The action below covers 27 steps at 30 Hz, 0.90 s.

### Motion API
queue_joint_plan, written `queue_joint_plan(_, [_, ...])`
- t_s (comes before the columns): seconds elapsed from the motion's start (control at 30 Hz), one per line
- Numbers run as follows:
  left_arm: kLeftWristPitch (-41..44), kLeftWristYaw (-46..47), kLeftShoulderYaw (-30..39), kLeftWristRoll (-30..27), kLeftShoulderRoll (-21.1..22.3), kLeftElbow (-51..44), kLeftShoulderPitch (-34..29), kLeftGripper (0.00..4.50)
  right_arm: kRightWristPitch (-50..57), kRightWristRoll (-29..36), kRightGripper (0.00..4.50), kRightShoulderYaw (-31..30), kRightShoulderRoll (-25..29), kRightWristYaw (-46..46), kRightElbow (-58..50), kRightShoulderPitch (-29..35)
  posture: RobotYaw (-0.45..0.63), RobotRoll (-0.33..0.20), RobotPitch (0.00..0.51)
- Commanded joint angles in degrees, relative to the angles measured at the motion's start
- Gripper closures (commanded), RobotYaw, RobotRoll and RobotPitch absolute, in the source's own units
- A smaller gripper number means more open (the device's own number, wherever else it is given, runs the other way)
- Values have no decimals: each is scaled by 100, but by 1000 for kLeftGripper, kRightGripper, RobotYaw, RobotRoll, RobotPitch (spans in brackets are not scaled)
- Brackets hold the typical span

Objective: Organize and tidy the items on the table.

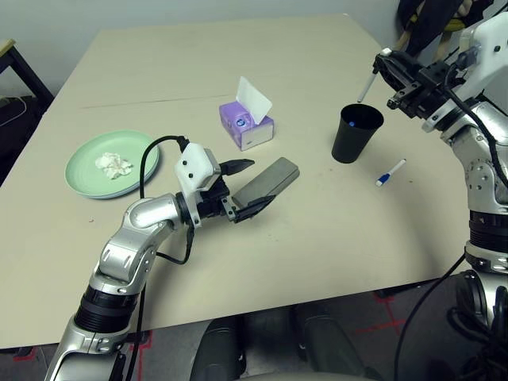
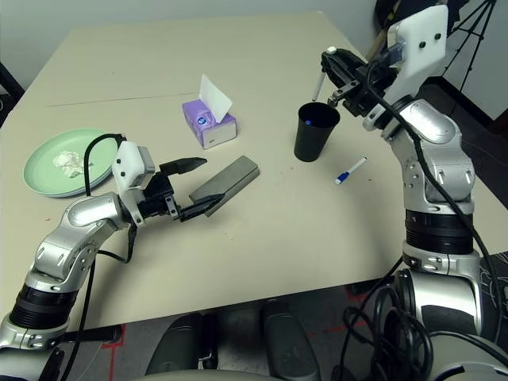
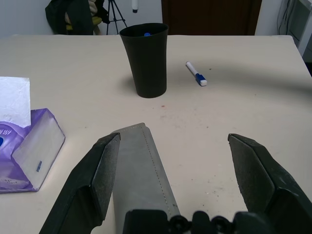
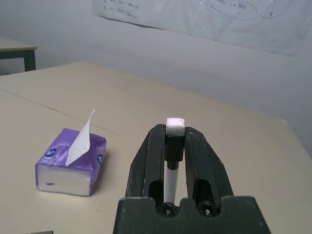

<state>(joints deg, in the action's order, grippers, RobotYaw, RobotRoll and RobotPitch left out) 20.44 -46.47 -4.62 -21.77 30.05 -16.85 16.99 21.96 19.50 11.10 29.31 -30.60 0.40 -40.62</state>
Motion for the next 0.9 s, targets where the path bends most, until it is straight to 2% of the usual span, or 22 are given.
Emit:
queue_joint_plan(0.03, [2, -19, -62, 61, 23, -2, -85, 0, 99, -55, 4068, -76, -12, 73, 135, -35, -65, 0, 121])
queue_joint_plan(0.53, [-2, -44, -51, 47, 45, 1, -98, 0, 154, -272, 4068, -145, 70, 267, 388, 43, -70, 0, 128])
queue_joint_plan(0.57, [0, -43, -50, 47, 45, 0, -99, 0, 150, -295, 3328, -143, 72, 288, 405, 46, -70, 0, 128])
queue_joint_plan(0.7, [4, -46, -47, 47, 54, 1, -101, 0, 162, -342, 1940, -160, 76, 279, 405, 96, -69, 0, 128])
queue_joint_plan(0.83, [-4, -52, -52, 53, 53, 14, -97, 0, 169, -365, 332, -170, 71, 264, 383, 129, -69, 0, 129])
queue_joint_plan(0.87, [-6, -52, -54, 55, 52, 16, -97, 0, 171, -365, 23, -170, 71, 264, 380, 130, -69, 0, 129])
queue_joint_plan(0.9, [-9, -49, -63, 61, 44, 18, -96, 0, 164, -368, 23, -171, 73, 264, 380, 129, -69, 0, 129])
